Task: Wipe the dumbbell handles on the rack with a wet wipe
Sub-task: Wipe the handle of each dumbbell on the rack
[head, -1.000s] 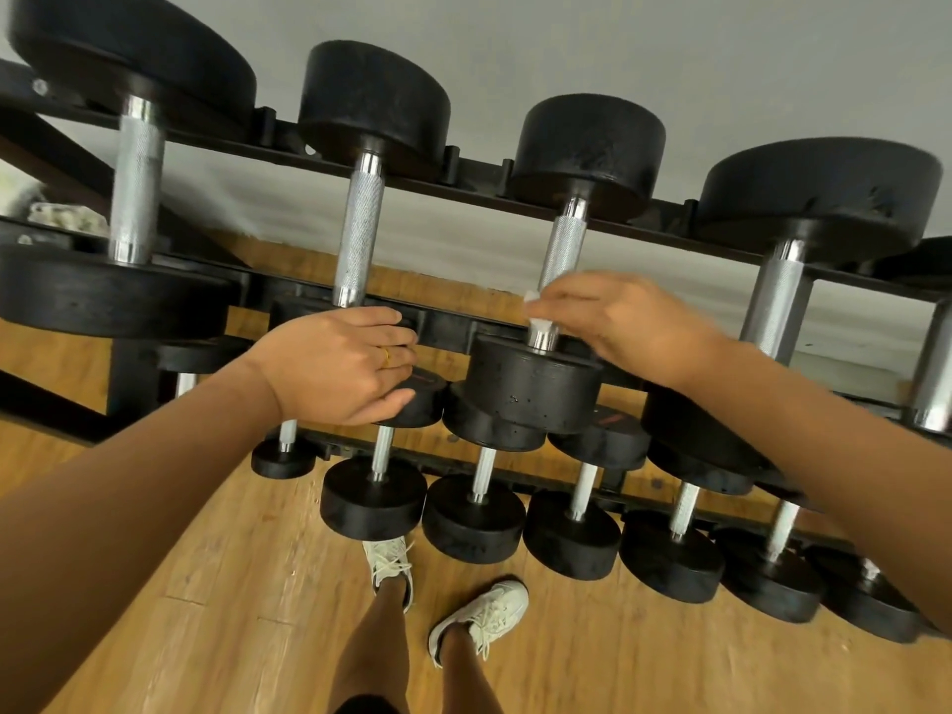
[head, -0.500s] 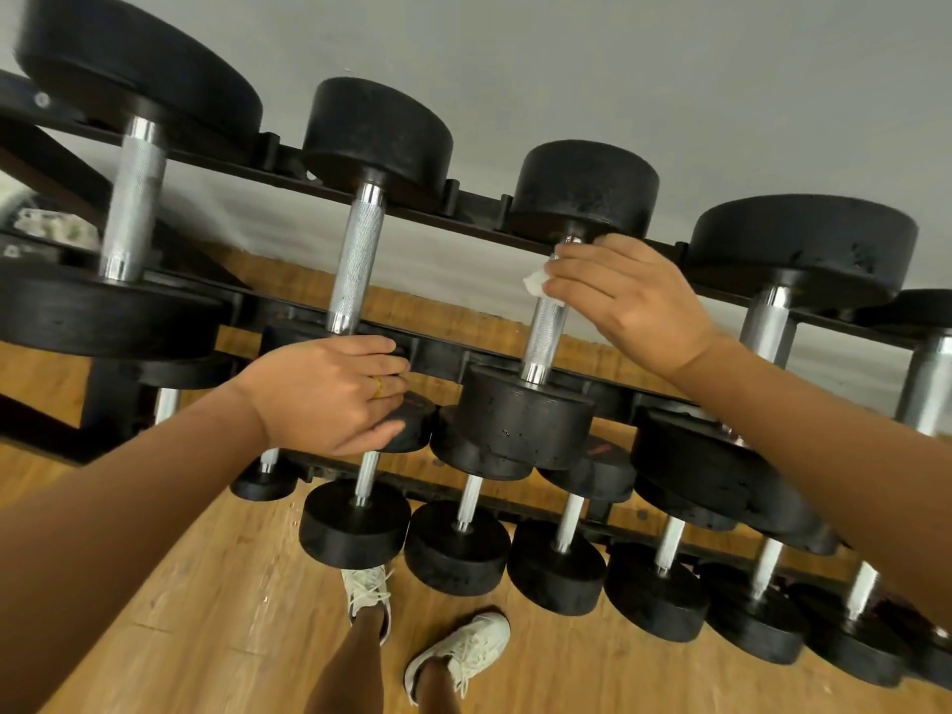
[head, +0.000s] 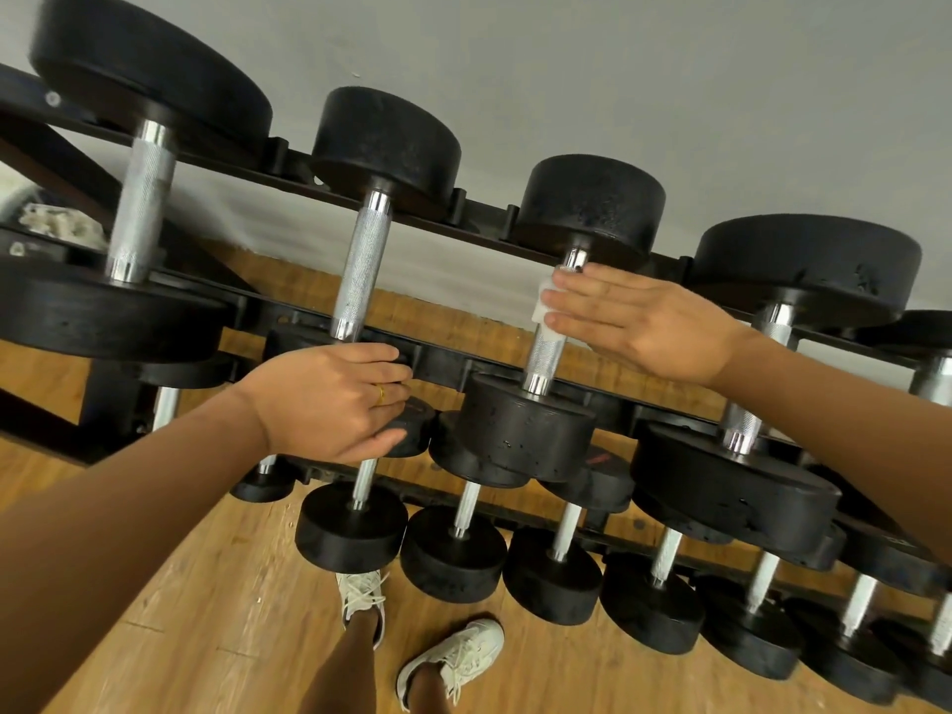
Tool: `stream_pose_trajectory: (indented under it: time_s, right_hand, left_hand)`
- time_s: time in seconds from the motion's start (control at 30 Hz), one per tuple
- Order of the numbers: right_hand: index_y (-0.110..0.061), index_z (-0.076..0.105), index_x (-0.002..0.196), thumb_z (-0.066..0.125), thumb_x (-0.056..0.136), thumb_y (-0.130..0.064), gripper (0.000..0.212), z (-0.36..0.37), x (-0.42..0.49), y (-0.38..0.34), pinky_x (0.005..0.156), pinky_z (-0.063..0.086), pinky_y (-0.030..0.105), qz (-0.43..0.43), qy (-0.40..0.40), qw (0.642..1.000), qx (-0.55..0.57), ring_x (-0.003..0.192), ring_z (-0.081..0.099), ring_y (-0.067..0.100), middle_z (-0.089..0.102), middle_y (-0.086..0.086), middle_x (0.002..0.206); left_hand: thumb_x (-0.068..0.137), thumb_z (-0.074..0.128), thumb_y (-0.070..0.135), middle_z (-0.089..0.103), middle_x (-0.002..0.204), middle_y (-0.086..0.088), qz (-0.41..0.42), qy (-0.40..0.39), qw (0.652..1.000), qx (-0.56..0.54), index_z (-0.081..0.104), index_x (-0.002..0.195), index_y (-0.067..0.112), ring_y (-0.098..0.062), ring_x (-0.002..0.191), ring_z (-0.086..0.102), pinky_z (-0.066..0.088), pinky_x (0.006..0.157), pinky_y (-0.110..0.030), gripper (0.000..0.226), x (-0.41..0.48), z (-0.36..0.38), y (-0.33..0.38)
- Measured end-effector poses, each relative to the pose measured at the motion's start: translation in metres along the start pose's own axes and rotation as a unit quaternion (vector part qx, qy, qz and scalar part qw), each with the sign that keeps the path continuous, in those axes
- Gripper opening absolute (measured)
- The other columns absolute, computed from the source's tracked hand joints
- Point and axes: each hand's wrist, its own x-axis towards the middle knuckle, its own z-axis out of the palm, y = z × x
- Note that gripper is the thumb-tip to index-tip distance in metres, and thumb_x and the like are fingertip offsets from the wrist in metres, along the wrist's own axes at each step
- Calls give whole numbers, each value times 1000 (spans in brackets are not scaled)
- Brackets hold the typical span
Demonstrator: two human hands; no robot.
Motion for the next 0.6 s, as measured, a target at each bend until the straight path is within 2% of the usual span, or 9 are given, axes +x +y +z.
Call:
stream_pose_trajectory:
  time_s: [0.13,0.27,0.43,0.5,0.6]
  right_hand:
    - [0,46,145,71,84,9,67,-3,-2,2,114,40,50,-47,-17,999,7,144,40,30,44,18,153]
    - [-1,48,145,70,84,9,66,-9,5,15,112,43,50,-17,-27,999,24,141,44,31,47,18,150]
    - [-6,35,153,69,85,7,77,-6,8,12,119,32,49,19,-59,998,25,149,29,28,36,15,158]
    - [-8,31,155,68,84,11,82,-9,6,13,118,34,49,15,-69,997,42,150,27,28,34,14,160]
    - [-6,43,149,72,82,11,75,-12,9,18,113,41,49,-5,-51,998,46,144,38,30,44,14,153]
  left_hand:
    - [110,30,38,78,103,-9,0,0,1000,4,81,99,7,-25,109,72,46,110,-42,61,0,0,0]
    - [110,32,37,78,102,-10,2,3,1000,8,82,98,6,-26,108,72,39,112,-41,60,1,-1,0]
    - [110,32,38,78,103,-10,0,0,1000,10,81,99,6,-26,109,72,39,113,-41,60,1,-1,0]
    - [110,33,38,78,103,-10,0,2,1000,10,81,100,6,-26,109,72,40,113,-41,59,1,-1,0]
    - [109,33,38,78,103,-10,0,1,1000,8,81,99,6,-26,108,72,38,114,-41,59,1,-2,0]
